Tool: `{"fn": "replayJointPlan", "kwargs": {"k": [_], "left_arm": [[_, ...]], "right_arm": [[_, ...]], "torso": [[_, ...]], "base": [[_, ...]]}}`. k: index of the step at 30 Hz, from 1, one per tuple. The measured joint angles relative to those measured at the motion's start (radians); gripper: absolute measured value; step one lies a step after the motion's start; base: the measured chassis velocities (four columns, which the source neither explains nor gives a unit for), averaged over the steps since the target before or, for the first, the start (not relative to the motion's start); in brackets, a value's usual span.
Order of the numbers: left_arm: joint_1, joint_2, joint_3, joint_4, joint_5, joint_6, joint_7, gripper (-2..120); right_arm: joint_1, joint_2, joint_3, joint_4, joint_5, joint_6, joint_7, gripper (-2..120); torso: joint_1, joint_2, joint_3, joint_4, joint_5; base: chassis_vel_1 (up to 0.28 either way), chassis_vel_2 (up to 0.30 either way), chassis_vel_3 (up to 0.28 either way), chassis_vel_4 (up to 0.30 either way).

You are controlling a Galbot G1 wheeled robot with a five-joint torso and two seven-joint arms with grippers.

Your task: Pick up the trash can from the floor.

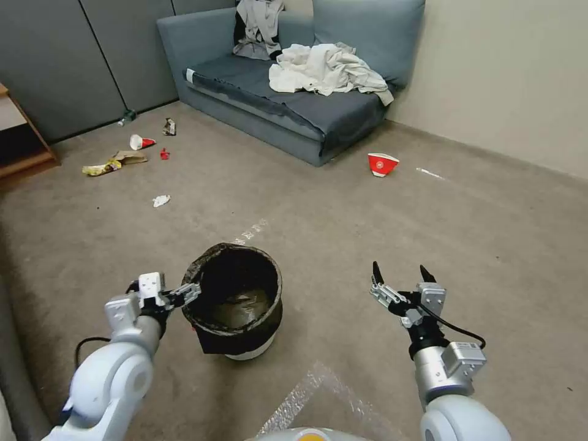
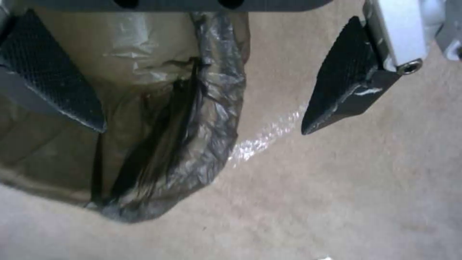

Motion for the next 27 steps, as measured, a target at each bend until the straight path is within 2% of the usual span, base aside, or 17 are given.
{"fn": "replayJointPlan", "kwargs": {"k": [1, 2, 6, 11, 23, 27], "left_arm": [[-0.006, 0.000, 0.006, 0.003, -0.007, 0.009, -0.013, 100], [-0.029, -0.002, 0.028, 0.012, -0.054, 0.045, -0.069, 100], [-0.067, -0.007, 0.053, 0.041, -0.094, 0.076, -0.116, 100], [-0.103, -0.025, 0.084, 0.084, -0.093, 0.091, -0.146, 100], [-0.087, -0.054, 0.099, 0.101, -0.056, 0.127, -0.173, 100], [-0.096, -0.051, 0.101, 0.115, -0.056, 0.129, -0.176, 93]], "right_arm": [[0.000, 0.001, 0.000, -0.002, -0.001, 0.001, 0.000, 100], [0.000, 0.002, -0.002, -0.010, -0.003, 0.002, -0.001, 100], [-0.003, -0.002, -0.003, -0.016, -0.007, 0.005, -0.002, 100], [-0.006, -0.003, 0.000, -0.017, -0.009, 0.006, -0.002, 100], [-0.011, -0.001, 0.000, -0.020, -0.014, 0.009, -0.003, 100], [-0.019, 0.001, 0.000, -0.017, -0.016, 0.016, -0.003, 100]], "torso": [[0.000, 0.000, 0.000, 0.0000, 0.0001], [0.000, 0.000, 0.000, 0.0000, -0.0001], [0.000, 0.000, 0.000, 0.0000, 0.0001], [0.000, 0.000, 0.000, 0.0000, 0.0000], [0.000, 0.000, 0.000, 0.0000, 0.0000], [0.000, 0.000, 0.000, 0.0001, 0.0001]], "base": [[0.000, 0.000, 0.000, 0.000], [0.000, 0.000, 0.000, 0.000], [0.000, 0.000, 0.000, 0.000], [0.000, 0.000, 0.000, 0.000], [0.000, 0.000, 0.000, 0.000], [0.000, 0.000, 0.000, 0.000]]}}
